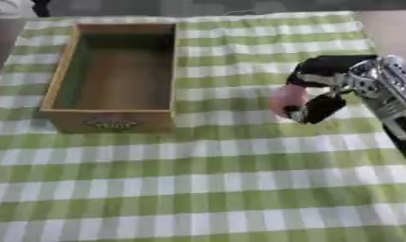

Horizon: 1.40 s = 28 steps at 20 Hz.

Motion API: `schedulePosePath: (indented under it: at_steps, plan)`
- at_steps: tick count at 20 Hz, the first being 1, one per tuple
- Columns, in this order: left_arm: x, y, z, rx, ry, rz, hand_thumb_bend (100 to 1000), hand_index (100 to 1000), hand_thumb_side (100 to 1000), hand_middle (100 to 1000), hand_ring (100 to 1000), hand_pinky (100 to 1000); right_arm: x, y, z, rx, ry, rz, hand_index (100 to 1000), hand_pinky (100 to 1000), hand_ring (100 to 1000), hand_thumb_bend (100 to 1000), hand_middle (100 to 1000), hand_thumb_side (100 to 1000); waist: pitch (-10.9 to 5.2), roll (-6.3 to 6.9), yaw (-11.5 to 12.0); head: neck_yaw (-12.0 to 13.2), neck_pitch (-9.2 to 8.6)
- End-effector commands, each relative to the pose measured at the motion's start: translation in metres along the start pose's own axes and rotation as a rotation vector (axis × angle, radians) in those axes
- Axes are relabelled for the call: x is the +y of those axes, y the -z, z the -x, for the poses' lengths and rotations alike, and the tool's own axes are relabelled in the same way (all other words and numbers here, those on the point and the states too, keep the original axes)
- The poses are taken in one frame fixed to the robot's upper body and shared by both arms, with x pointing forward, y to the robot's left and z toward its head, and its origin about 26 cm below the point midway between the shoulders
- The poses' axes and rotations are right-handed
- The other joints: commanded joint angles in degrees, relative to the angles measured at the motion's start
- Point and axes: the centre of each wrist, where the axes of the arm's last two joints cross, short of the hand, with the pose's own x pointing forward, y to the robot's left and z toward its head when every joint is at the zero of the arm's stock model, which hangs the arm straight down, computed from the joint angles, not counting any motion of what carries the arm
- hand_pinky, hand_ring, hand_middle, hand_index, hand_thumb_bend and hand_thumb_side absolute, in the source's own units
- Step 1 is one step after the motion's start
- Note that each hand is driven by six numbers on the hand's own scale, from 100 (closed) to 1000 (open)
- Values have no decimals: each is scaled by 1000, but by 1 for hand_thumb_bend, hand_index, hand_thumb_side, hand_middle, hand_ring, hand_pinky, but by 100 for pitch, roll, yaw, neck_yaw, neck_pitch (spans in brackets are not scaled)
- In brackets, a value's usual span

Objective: Pick up objects on the table and place them in the box.

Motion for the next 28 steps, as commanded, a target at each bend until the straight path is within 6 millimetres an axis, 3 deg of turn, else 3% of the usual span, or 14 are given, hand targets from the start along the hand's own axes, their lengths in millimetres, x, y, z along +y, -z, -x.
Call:
schedulePosePath:
  at_steps: [1,7,15,28]
  plan:
    - [1,7,-9,-35,14,13,100,823,953,547,492,585,-16,-12,2,24,-21,61,706,745,763,100,577,403,-126,-10,0,-2,-80]
    - [1,8,-9,-34,12,14,100,824,951,547,493,585,-31,-18,-5,22,-45,119,706,738,753,100,575,450,-158,-21,24,-5,-118]
    - [0,8,-8,-28,6,18,100,823,947,548,494,585,-69,-20,-33,-17,-119,255,704,729,744,100,576,515,-224,-41,92,-27,-131]
    - [-2,6,-7,-19,-11,21,100,823,942,549,496,585,-134,5,-118,-122,-271,463,704,722,741,100,576,486,-334,16,197,-101,-141]
